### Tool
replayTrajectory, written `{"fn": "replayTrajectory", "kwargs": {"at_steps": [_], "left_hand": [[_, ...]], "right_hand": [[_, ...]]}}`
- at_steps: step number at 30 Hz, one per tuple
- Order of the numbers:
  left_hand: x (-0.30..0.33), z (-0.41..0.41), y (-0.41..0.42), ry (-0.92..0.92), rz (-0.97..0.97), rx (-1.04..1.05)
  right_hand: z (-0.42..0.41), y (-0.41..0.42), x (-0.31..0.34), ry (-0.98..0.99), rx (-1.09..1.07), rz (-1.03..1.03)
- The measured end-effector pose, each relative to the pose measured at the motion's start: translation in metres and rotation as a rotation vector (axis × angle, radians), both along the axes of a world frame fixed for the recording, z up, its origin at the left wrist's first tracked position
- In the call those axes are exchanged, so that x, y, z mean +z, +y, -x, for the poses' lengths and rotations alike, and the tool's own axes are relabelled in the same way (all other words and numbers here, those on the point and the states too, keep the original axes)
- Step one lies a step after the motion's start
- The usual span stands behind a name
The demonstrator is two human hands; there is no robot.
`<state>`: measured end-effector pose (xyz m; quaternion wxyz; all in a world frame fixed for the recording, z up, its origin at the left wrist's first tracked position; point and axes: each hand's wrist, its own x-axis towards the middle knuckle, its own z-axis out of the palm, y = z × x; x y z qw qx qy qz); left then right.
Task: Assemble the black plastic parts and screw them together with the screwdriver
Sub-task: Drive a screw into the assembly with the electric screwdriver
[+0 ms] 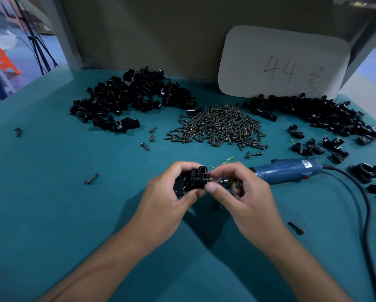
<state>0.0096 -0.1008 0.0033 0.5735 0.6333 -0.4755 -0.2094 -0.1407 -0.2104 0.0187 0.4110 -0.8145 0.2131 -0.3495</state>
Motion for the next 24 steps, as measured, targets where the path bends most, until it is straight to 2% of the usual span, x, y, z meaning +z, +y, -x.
{"fn": "replayTrajectory", "kwargs": {"at_steps": [8,17,24], "left_hand": [[0.0004,0.0008,0.0022,0.059,-0.021,-0.047],[0.0041,-0.0007,-0.0012,0.281,0.042,-0.124],[0.0036,0.0033,-0.0009,0.284,0.017,-0.146]], "right_hand": [[-0.0006,-0.0001,-0.0003,0.025,-0.044,0.02],[0.0008,-0.0042,0.0,-0.027,-0.032,0.001],[-0.0012,-0.0026,-0.0019,-0.09,-0.008,0.112]]}}
